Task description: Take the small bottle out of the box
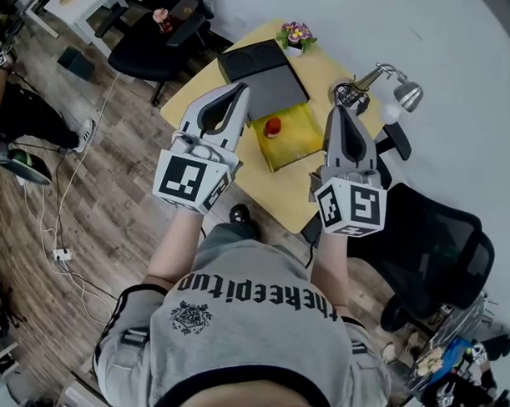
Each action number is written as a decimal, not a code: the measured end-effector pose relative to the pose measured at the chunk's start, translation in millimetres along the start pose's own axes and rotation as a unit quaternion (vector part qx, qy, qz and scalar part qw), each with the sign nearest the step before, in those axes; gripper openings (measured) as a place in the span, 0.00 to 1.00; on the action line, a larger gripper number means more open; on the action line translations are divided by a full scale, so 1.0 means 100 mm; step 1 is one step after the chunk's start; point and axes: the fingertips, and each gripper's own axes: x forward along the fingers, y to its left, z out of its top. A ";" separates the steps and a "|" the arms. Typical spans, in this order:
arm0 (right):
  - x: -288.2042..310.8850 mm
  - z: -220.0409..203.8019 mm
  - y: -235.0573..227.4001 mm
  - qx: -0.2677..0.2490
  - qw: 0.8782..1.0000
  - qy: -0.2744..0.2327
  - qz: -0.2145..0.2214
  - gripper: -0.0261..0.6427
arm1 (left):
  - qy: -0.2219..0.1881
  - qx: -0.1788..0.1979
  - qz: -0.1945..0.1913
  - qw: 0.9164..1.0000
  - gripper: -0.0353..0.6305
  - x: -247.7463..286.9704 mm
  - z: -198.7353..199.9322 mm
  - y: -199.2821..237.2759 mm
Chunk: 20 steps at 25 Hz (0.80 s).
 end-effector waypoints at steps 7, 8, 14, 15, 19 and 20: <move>0.09 -0.31 0.00 0.007 0.999 0.036 -0.008 0.04 | 0.054 -0.015 -0.025 0.998 0.06 0.13 -0.50 0.01; 0.09 -0.34 -0.01 0.008 0.999 0.039 -0.009 0.04 | 0.065 -0.016 -0.031 0.997 0.06 0.16 -0.59 -0.01; 0.11 -0.54 -0.07 0.015 0.998 0.061 -0.018 0.04 | 0.123 -0.019 -0.059 0.990 0.06 0.28 -1.13 -0.10; 0.12 -0.57 -0.08 0.016 0.998 0.065 -0.020 0.04 | 0.132 -0.020 -0.064 0.989 0.06 0.29 -1.21 -0.12; 0.15 -0.68 -0.11 0.016 0.997 0.077 -0.023 0.04 | 0.169 -0.024 -0.084 0.982 0.11 0.36 -1.59 -0.15; 0.15 -0.71 -0.12 0.017 0.996 0.081 -0.025 0.04 | 0.180 -0.025 -0.089 0.979 0.13 0.37 -1.69 -0.17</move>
